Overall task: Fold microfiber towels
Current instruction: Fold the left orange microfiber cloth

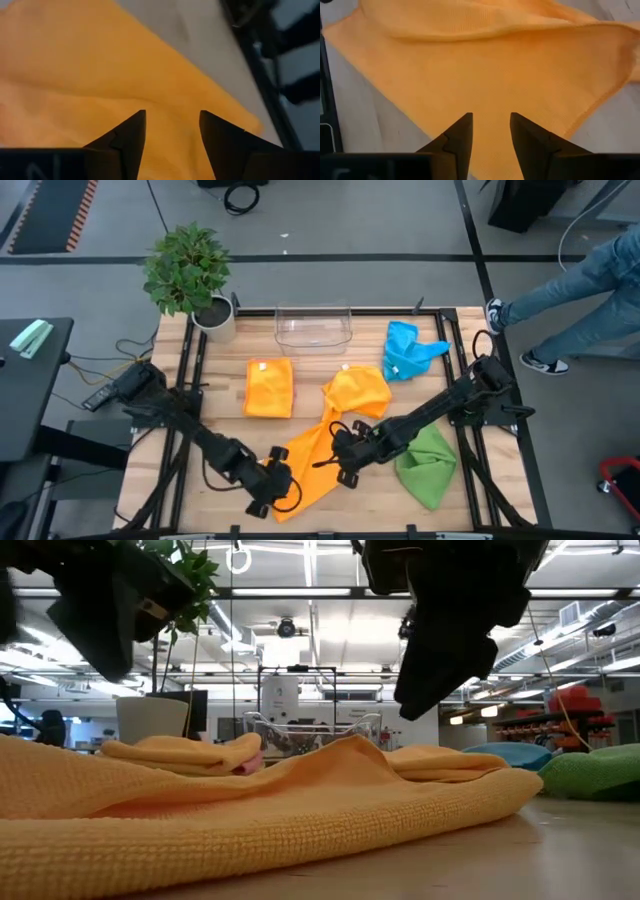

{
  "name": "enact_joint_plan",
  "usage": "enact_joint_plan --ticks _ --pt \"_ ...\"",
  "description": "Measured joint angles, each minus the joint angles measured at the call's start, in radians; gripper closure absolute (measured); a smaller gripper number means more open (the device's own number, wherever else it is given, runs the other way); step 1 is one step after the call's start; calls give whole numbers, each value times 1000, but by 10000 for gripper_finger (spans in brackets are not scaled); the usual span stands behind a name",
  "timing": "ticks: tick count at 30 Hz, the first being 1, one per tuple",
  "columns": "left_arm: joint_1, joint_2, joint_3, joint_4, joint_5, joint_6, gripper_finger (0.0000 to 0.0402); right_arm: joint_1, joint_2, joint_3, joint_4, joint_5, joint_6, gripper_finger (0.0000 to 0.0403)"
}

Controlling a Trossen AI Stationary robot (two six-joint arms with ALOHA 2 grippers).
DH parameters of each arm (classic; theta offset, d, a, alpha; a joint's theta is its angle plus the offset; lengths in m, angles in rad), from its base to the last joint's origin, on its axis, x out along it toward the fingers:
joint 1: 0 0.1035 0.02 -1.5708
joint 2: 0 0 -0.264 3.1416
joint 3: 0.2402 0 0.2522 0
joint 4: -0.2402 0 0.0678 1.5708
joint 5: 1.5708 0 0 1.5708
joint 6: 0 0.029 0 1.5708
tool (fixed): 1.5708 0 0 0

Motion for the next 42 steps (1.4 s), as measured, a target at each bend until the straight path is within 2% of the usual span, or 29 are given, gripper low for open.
enact_joint_plan --ticks 2,5,11,15,21,26,29,35,38,42 --pt "2 3 0 -4 53 58 192 0 5 -1 -1 7 11 267" --pt "-14 27 0 -32 71 125 181 0 21 -22 10 14 29 286" --pt "-22 79 0 -38 42 130 182 0 45 -74 38 14 82 389" --pt "-19 91 1 -11 25 129 195 -1 45 -87 54 14 91 394" --pt "-20 108 0 38 0 72 246 -14 83 -89 76 -12 84 398" --pt "-23 121 0 81 -77 -26 326 -13 107 -83 85 -26 75 398" --pt "-24 121 0 60 -147 -149 384 -18 99 -85 85 -15 74 398" --pt "-59 121 0 22 -231 -483 393 -37 90 -89 76 -25 59 399" --pt "-132 117 0 -68 -344 -732 393 -40 90 -88 76 -30 56 400" --pt "-258 106 0 -214 -563 -1161 393 -40 90 -88 77 -34 47 400"
